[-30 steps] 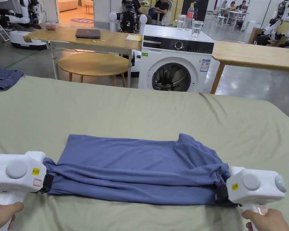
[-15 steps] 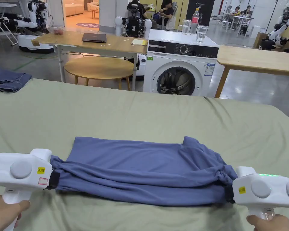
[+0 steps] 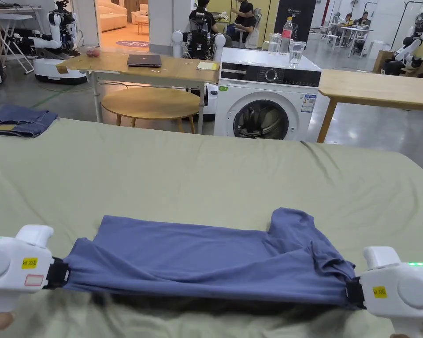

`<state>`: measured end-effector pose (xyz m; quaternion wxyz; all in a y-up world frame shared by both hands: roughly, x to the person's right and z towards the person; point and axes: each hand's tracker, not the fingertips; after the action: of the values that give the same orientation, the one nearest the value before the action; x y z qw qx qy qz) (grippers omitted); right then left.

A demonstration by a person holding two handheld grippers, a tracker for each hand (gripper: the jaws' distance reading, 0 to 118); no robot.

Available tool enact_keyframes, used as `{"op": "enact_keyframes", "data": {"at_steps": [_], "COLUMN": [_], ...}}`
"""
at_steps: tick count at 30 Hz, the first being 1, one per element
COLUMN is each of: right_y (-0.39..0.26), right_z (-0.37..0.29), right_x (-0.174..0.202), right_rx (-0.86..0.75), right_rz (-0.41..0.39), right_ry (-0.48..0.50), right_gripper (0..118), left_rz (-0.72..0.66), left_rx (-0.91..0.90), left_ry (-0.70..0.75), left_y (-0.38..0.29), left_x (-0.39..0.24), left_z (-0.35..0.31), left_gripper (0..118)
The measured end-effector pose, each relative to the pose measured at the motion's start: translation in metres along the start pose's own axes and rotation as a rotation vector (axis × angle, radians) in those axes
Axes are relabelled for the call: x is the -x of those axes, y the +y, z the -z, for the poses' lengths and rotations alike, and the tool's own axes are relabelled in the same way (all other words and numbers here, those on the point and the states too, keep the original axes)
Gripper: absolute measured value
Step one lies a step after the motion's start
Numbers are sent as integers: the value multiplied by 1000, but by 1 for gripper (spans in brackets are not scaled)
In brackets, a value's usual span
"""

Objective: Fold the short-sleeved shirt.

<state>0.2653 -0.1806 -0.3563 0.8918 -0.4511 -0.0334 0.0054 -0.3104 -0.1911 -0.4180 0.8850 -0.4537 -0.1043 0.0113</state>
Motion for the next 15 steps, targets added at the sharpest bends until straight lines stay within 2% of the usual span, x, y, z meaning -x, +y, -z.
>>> {"op": "enact_keyframes", "data": {"at_steps": [8, 11, 15], "right_y": [-74, -84, -87], "right_z": [18, 22, 31], "right_x": [11, 10, 14], "right_rx": [99, 108, 105], "right_rz": [-19, 7, 0], "right_ry": [-52, -54, -70], "right_gripper": [7, 7, 7], "left_rz": [-36, -53, -46], "left_rx": [42, 46, 59], "left_ry": [-13, -13, 3], "left_y": [-69, -81, -83], "left_x": [2, 1, 0], "left_z": [-1, 4, 15], "left_gripper": [2, 2, 2]}}
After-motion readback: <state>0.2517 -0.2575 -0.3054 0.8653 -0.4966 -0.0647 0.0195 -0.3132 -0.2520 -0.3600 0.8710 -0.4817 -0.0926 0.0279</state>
